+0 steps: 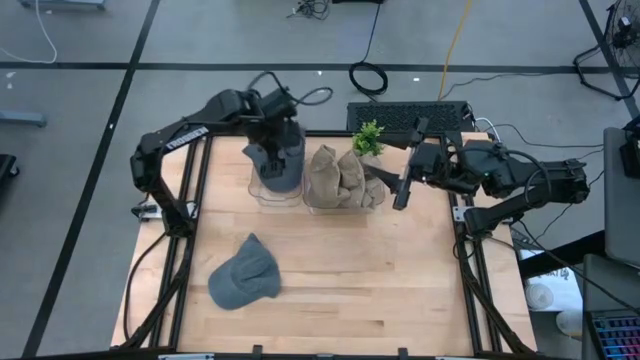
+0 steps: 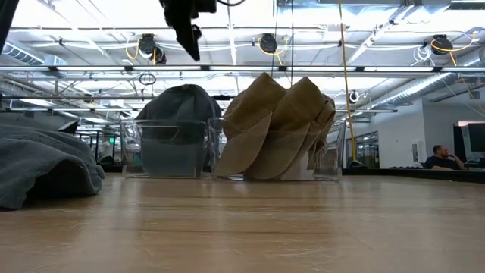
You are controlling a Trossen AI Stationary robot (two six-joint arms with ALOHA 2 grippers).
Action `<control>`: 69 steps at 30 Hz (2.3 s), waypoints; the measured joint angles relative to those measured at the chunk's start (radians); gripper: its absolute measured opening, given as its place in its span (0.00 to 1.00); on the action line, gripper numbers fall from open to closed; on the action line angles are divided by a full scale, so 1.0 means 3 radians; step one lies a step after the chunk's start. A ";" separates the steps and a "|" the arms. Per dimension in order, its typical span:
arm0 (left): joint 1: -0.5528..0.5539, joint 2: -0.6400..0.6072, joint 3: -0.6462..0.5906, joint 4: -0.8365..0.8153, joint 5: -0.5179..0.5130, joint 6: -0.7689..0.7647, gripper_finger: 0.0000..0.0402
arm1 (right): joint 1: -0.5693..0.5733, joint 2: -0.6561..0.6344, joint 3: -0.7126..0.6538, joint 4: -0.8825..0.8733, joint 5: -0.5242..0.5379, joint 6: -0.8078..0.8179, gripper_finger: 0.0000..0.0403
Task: Pick & Place hat
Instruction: Put the blue cap into the left transparent bin
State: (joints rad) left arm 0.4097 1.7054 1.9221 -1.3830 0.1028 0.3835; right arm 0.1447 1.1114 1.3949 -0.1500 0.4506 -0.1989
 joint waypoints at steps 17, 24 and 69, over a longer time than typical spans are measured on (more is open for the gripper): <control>0.0354 -0.1041 0.0001 -0.0186 0.1066 -0.0814 0.83 | -0.0020 0.0032 0.0001 -0.0105 0.0083 -0.0013 0.69; 0.0354 -0.1529 0.0000 -0.0449 0.1055 -0.0964 0.83 | -0.0023 0.0051 -0.0001 -0.0164 0.0081 -0.0015 0.69; 0.0353 -0.3654 -0.2449 0.0165 0.1032 -0.4161 0.83 | -0.0021 0.0053 0.0000 -0.0164 0.0065 -0.0015 0.69</control>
State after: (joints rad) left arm 0.5156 0.6091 1.1872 -1.3334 0.4123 -0.8649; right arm 0.1383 1.1275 1.3949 -0.1993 0.4702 -0.2034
